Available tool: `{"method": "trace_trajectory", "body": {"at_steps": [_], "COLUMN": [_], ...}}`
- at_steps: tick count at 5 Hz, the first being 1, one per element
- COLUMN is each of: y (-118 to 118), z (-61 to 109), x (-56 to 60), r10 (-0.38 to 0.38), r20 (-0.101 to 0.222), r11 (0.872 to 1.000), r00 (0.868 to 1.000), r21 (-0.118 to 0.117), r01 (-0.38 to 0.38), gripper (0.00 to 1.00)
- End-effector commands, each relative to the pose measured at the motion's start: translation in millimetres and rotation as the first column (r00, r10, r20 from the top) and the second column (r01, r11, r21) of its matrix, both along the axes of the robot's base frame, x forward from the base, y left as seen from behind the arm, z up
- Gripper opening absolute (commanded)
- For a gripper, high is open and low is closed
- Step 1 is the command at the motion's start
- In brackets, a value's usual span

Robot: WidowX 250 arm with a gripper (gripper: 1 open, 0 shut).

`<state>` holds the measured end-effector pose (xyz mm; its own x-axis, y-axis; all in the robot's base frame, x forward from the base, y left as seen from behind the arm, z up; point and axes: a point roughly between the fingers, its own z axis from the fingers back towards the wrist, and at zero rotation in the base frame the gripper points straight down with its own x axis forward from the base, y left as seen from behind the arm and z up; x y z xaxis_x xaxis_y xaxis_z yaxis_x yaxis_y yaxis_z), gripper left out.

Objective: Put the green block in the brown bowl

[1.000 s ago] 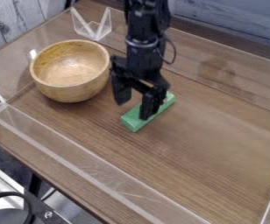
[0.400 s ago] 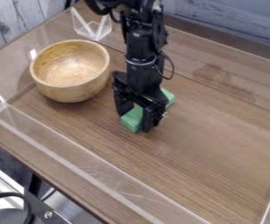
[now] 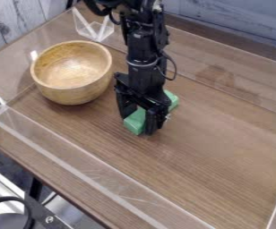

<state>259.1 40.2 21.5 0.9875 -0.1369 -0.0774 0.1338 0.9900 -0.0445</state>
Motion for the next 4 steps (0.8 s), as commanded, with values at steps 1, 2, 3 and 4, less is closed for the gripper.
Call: {"method": "trace_trajectory", "body": {"at_steps": [1,2,3,4], "y": [3.1,2.6,2.2,1.5], "z": [21.3,22.7,22.8,23.0], "x": [9.7,10.0,10.3,10.6], "r10": [0.009,0.008,0.008,0.007], "r20": [0.083,0.09,0.095,0.097], "r11": [1.0,1.0,1.0,1.0], "r00": [0.997,0.996,0.995,0.995], "r21": [0.003,-0.003,-0.008,-0.012], "r01": [-0.009,-0.008,-0.007,-0.006], "gripper": [1.0,1.0,1.0,1.0]}}
